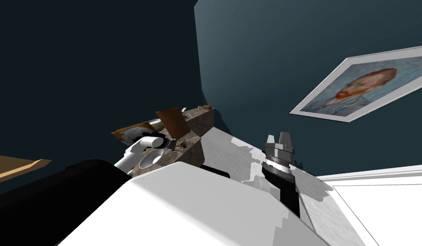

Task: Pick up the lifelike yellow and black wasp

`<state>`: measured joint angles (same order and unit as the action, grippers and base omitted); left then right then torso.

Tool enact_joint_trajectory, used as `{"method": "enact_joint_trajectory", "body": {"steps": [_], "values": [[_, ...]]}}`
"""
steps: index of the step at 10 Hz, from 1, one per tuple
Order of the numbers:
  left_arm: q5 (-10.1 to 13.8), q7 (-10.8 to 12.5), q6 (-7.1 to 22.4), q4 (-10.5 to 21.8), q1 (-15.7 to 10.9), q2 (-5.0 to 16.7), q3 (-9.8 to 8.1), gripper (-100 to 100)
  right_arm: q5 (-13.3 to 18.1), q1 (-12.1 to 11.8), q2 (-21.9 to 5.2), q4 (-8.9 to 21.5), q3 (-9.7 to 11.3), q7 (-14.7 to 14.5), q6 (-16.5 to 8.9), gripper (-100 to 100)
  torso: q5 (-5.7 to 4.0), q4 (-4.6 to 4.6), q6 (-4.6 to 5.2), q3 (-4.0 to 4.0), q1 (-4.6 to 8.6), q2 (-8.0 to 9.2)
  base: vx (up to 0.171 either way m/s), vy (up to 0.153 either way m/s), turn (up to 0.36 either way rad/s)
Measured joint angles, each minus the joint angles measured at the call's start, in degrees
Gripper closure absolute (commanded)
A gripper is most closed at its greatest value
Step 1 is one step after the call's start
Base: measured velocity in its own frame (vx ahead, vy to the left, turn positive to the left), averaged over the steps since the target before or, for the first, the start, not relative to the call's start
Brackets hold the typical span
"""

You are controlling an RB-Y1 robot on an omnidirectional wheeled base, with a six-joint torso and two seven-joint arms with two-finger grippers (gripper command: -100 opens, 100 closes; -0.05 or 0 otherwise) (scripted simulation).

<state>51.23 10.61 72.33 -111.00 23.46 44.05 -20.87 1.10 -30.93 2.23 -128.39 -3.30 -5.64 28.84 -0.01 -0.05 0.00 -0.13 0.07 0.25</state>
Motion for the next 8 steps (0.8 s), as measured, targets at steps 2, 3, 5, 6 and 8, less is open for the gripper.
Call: {"method": "enact_joint_trajectory", "body": {"steps": [2, 3, 5, 6, 8], "values": [[-0.22, -0.27, -0.64, 1.64, -0.54, -0.1, 0.02, 100, 0.0, -0.01, 0.0, 0.0, 0.0, 0.0, 0.0, 0, 0.0, 0.02, -0.02, 0.05, -0.02, -0.1, -0.011, -0.005, -0.012], [-0.21, -0.26, -0.62, 1.62, -0.53, -0.1, 0.02, 100, 0.0, -0.01, 0.0, 0.0, 0.0, 0.0, 0.0, 0, 0.01, 0.04, -0.01, 0.09, -0.05, -0.16, 0.0, 0.0, 0.0], [-0.22, -0.3, -0.61, 1.61, -0.53, -0.09, 0.03, 100, 0.0, -0.01, 0.0, 0.0, -0.01, 0.0, 0.0, 0, 0.02, 0.04, -0.03, 0.11, -0.07, -0.2, 0.0, 0.0, 0.0], [-0.22, -0.29, -0.62, 1.62, -0.53, -0.09, 0.03, 100, 0.0, -0.01, 0.0, 0.0, -0.01, 0.0, 0.0, 0, 0.01, 0.04, -0.02, 0.12, -0.07, -0.2, 0.0, 0.0, 0.0], [-0.22, -0.28, -0.62, 1.62, -0.53, -0.1, 0.03, 100, 0.0, -0.01, 0.0, 0.0, -0.01, 0.0, 0.0, 0, 0.01, 0.04, -0.02, 0.12, -0.06, -0.2, 0.017, 0.005, 0.085]]}}
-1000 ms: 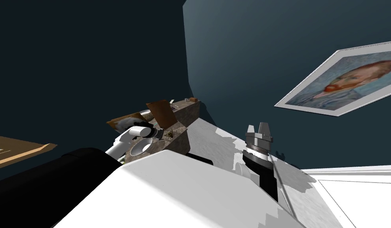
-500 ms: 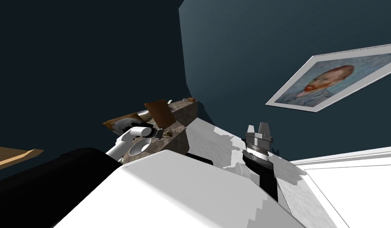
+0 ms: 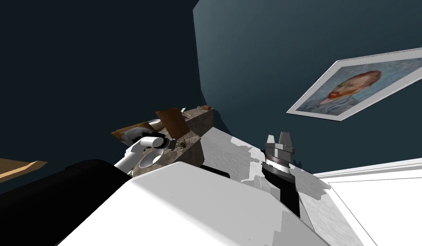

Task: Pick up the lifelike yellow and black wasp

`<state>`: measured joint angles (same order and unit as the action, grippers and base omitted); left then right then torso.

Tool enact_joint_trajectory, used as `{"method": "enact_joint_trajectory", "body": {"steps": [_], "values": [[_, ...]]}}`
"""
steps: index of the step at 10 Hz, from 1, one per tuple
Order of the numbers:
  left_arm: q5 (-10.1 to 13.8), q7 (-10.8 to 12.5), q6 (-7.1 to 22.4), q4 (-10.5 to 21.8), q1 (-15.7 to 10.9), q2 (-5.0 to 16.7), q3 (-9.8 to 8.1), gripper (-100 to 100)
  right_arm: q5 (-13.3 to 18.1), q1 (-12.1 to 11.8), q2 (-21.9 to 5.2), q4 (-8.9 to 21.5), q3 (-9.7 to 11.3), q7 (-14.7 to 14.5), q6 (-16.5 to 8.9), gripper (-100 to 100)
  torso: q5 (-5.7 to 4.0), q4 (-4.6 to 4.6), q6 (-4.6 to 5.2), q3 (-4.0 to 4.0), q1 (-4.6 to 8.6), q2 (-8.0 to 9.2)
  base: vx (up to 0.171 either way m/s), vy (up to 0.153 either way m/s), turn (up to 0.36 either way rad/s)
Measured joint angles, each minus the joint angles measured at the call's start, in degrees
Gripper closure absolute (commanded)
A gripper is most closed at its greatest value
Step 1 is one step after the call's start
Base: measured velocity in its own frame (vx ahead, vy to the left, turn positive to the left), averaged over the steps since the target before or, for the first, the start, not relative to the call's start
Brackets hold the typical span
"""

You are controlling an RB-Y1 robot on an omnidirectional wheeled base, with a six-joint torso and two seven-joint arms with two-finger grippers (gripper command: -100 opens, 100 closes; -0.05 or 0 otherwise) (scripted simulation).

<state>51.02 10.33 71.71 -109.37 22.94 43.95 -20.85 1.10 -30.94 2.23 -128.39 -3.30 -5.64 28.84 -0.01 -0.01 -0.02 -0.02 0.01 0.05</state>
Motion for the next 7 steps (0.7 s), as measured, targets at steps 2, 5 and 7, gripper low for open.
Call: {"method": "enact_joint_trajectory", "body": {"steps": [2, 5, 7], "values": [[0.43, 0.41, 0.98, -2.45, 0.68, 0.3, -0.07, 100, 0.0, -0.02, 0.0, 0.0, -0.01, 0.0, 0.0, 0, -0.01, 0.02, -0.08, 0.08, -0.04, -0.17, 0.071, 0.014, 0.174], [0.98, 0.95, 2.2, -5.62, 1.78, 0.53, -0.29, 100, 0.0, -0.01, 0.0, 0.0, 0.0, 0.0, 0.0, 0, 0.0, 0.03, 0.0, 0.08, -0.04, -0.14, 0.046, 0.015, 0.085], [1.41, 1.07, 2.83, -7.15, 2.42, 0.73, -0.54, 0, 0.0, 0.0, 0.0, 0.0, 0.0, 0.0, 0.0, 0, 0.0, 0.03, 0.02, 0.07, -0.01, -0.11, 0.014, 0.001, 0.018]]}}
